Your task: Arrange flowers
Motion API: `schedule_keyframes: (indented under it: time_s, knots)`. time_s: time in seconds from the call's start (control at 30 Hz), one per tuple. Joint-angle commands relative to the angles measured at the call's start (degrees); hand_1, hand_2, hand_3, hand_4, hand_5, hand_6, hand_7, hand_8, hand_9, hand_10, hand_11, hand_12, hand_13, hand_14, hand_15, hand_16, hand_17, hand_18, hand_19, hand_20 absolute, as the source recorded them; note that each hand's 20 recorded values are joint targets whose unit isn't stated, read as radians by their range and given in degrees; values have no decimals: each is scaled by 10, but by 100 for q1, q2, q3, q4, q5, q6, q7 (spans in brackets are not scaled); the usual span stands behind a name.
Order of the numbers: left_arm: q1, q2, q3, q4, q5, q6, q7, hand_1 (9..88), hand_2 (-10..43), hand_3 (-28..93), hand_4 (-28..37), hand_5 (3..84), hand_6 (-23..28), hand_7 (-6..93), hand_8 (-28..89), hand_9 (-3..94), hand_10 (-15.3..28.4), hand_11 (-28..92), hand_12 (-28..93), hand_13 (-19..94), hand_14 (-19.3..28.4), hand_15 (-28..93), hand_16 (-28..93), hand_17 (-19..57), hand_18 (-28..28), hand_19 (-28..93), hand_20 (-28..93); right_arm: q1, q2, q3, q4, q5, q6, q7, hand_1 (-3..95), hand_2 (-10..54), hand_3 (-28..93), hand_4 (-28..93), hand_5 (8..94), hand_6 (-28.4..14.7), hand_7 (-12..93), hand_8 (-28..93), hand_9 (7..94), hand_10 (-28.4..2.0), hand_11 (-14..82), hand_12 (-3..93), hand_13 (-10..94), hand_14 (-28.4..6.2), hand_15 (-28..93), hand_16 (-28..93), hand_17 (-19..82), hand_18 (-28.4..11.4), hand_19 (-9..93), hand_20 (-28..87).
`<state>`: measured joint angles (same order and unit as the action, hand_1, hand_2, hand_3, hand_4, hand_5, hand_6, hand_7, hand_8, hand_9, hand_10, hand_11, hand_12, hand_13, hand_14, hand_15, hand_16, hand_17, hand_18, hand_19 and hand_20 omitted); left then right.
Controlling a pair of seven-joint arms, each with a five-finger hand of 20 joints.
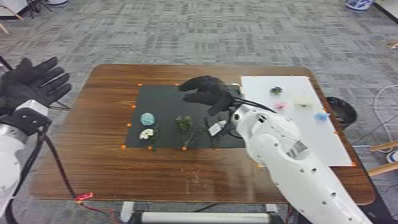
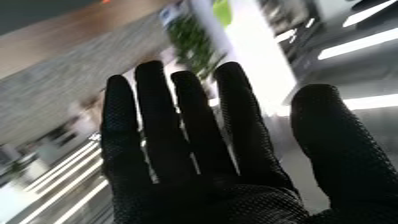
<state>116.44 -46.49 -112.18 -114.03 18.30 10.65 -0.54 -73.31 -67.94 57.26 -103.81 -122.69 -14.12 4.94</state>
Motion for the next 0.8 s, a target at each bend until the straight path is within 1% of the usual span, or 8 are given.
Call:
schedule_keyframes:
  time_s: [0.03,0.23,0.3,0.4,0.43,0.53,0.63,0.8]
  knots:
    - [1449,-876,-31,-97,79,300,347,256,174,667,-283,378,94,99,-84,241,179,178,34,144,173,225,-78,-102,142,347,37,791,-124,-850,196,-211,-60,-240,145,214,807,-211,473,-29,127,-110,438,-149,102,129,305,-171,423,129,126,-209,566,215]
    - [1511,-948,92,-44,17,250,478,248,181,666,-283,380,92,99,-84,250,173,176,41,149,170,223,-76,-100,139,338,41,1115,-632,-1139,772,-494,-562,-460,115,231,791,-216,460,-21,126,-108,413,-146,92,128,269,-171,405,120,105,-205,546,204]
    - [1458,-898,191,-26,25,299,508,247,181,669,-283,382,91,99,-85,256,170,177,42,153,170,221,-75,-98,139,336,42,1176,-796,-1214,934,-669,-746,-502,102,240,785,-219,453,-20,123,-108,399,-146,88,127,251,-173,398,117,97,-202,534,198]
    - [1328,-856,293,39,-9,215,538,248,182,672,-283,383,89,99,-85,257,169,179,44,155,169,221,-73,-97,139,334,44,1351,-1037,-1406,1244,-975,-838,-628,88,257,775,-222,441,-20,121,-106,371,-145,78,125,220,-171,380,110,77,-198,520,190]
    - [1525,-885,217,-100,-22,181,638,248,182,673,-283,384,89,99,-85,258,169,179,44,156,169,221,-73,-96,138,333,45,1328,-1016,-1512,1101,-1031,-929,-539,81,265,771,-222,436,-20,119,-106,364,-145,75,124,212,-172,372,107,72,-198,519,189]
    - [1294,-786,425,-21,-33,135,768,247,182,674,-283,385,89,100,-85,259,169,179,45,157,168,221,-72,-95,137,328,46,1433,-1168,-1642,1287,-1315,-1120,-636,57,286,761,-221,424,-19,112,-105,343,-139,70,120,193,-171,356,102,60,-195,511,182]
    - [1009,-686,592,41,-31,32,778,248,181,674,-283,385,89,101,-86,261,168,179,46,158,165,217,-73,-92,134,324,48,1466,-1318,-1655,1436,-1578,-1403,-761,43,303,749,-221,414,-18,104,-102,328,-132,63,116,181,-172,345,101,52,-193,506,179]
    - [705,-534,819,86,-63,74,902,249,182,674,-283,385,88,102,-86,262,166,181,48,158,162,210,-70,-90,131,314,51,1505,-1606,-1655,1700,-1877,-1572,-931,36,316,743,-216,401,-18,96,-97,305,-124,57,113,175,-172,338,104,48,-191,503,179]
